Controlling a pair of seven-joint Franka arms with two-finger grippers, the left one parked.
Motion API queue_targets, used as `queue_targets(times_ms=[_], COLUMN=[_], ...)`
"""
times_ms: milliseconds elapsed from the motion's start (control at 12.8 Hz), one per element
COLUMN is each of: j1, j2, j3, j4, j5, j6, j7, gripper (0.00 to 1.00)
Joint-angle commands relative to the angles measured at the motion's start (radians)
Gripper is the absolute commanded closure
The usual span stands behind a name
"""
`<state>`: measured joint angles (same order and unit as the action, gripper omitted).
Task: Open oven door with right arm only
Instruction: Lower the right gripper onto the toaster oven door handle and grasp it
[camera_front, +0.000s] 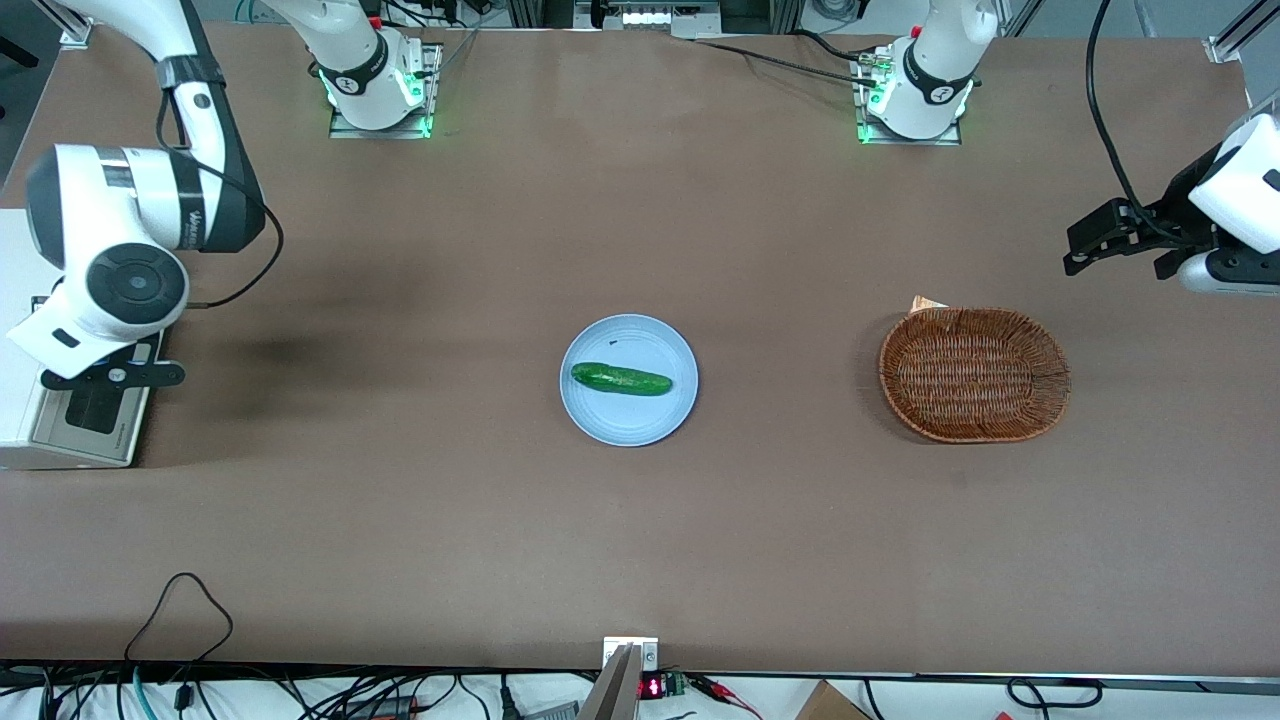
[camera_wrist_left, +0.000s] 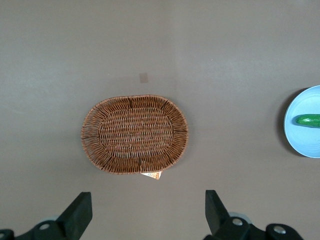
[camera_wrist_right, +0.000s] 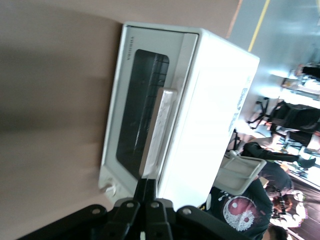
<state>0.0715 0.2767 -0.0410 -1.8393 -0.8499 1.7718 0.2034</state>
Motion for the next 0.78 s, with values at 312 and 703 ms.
queue_targets(times_ms=[312, 703], j1=[-0.073, -0.09], j2=[0.053, 0.113], j3=[0.006, 0.006], j4=[-0.083, -0.101], j5=[-0.214, -0.331], j6=[0.11, 0.138], j7=[0.231, 0.395], gripper=[0.98, 0.98])
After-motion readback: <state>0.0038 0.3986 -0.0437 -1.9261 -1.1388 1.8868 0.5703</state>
